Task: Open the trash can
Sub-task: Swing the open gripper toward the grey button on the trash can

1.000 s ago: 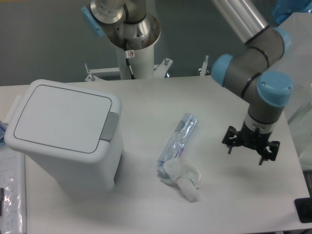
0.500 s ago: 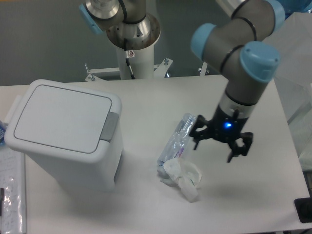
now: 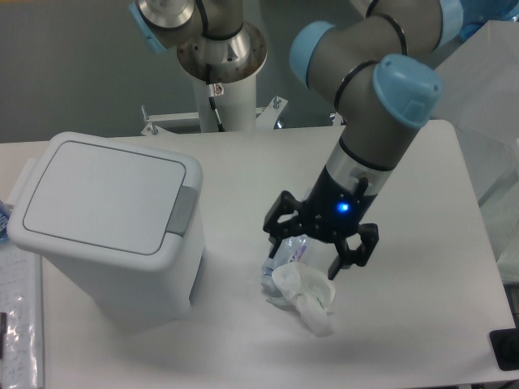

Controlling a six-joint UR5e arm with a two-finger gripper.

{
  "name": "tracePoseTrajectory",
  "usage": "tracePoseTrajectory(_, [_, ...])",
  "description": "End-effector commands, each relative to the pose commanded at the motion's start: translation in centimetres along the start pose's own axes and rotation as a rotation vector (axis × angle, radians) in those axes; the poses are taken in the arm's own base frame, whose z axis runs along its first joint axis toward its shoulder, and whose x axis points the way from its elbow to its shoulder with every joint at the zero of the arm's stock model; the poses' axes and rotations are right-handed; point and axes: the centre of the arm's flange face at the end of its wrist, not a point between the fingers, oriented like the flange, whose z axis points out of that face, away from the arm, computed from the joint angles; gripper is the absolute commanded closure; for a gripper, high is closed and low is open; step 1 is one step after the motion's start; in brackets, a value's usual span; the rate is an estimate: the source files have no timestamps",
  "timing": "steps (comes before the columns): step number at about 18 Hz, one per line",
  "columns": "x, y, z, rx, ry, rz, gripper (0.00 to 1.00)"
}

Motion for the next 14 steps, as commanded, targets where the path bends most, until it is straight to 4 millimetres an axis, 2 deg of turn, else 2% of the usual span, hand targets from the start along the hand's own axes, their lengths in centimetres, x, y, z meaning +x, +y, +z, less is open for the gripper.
tracePoseTrajectory(4, [1.5, -0.6, 0.4, 0.062, 0.089, -0.001, 0.00])
tracePoseTrajectory(7, [4.0, 0.8, 0.5, 0.042, 0.104, -0.058, 0.00])
tracePoseTrajectory(10, [5.3, 1.8, 0.3, 0.038, 0.112, -0.066, 0.00])
tracePoseTrajectory(12, [5.5, 2.6, 0.8, 0.029, 0.118, -0.073, 0.00])
tracePoseTrajectory(14, [6.1, 2.5, 1.0, 0.025, 0.121, -0.068, 0.00])
